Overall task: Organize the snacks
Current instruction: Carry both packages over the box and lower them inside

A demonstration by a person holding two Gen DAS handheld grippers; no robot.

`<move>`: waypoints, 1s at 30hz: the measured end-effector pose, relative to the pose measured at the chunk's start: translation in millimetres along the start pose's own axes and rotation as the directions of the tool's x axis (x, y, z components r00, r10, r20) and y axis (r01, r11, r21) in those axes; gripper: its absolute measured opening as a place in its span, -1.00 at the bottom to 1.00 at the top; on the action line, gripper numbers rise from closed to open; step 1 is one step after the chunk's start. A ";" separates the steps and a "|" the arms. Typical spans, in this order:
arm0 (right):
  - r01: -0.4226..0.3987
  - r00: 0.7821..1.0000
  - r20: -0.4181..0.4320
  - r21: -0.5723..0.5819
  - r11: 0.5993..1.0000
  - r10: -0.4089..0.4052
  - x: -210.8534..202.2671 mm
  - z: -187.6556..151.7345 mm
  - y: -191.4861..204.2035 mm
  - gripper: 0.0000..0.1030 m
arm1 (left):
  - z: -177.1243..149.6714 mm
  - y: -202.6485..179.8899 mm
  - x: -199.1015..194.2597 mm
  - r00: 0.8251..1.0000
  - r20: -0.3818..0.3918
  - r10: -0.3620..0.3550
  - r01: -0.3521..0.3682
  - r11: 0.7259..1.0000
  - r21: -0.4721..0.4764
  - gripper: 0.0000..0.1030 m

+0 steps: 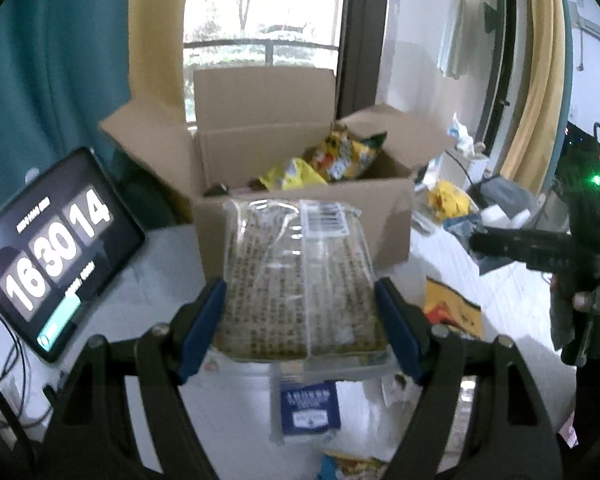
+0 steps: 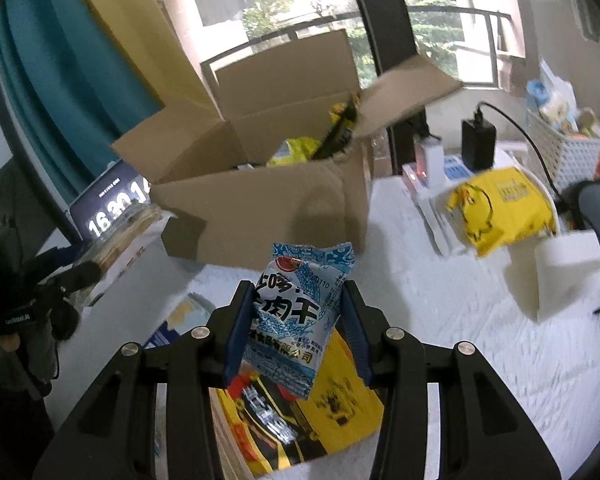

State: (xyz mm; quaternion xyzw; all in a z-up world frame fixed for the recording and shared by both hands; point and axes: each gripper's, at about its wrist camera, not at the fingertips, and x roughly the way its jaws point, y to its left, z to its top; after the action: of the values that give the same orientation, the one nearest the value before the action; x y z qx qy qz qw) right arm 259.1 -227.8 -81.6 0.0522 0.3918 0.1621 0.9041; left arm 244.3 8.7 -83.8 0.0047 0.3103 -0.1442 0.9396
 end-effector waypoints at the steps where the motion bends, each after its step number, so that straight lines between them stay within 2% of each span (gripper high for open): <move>1: -0.004 1.000 0.005 -0.008 1.000 0.004 0.4 3.8 2.1 -0.10 | 4.6 2.0 -0.2 1.000 0.011 0.005 -0.005 1.000 -0.002 0.48; 17: -0.058 0.996 0.053 -0.129 0.990 0.065 29.4 67.0 37.8 -0.10 | 62.8 38.4 13.4 0.989 0.129 0.069 -0.063 0.997 -0.047 0.48; 30: -0.108 0.991 0.060 -0.200 0.974 0.122 90.5 137.2 77.8 -0.10 | 112.4 72.5 41.4 0.979 0.180 0.091 -0.075 0.993 -0.092 0.48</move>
State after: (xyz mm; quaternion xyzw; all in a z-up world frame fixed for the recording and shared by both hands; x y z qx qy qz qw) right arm 397.0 -119.9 -32.7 -0.0087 0.3375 0.2500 0.9075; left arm 361.2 56.0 -23.1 -0.0357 0.2276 -0.0912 0.9688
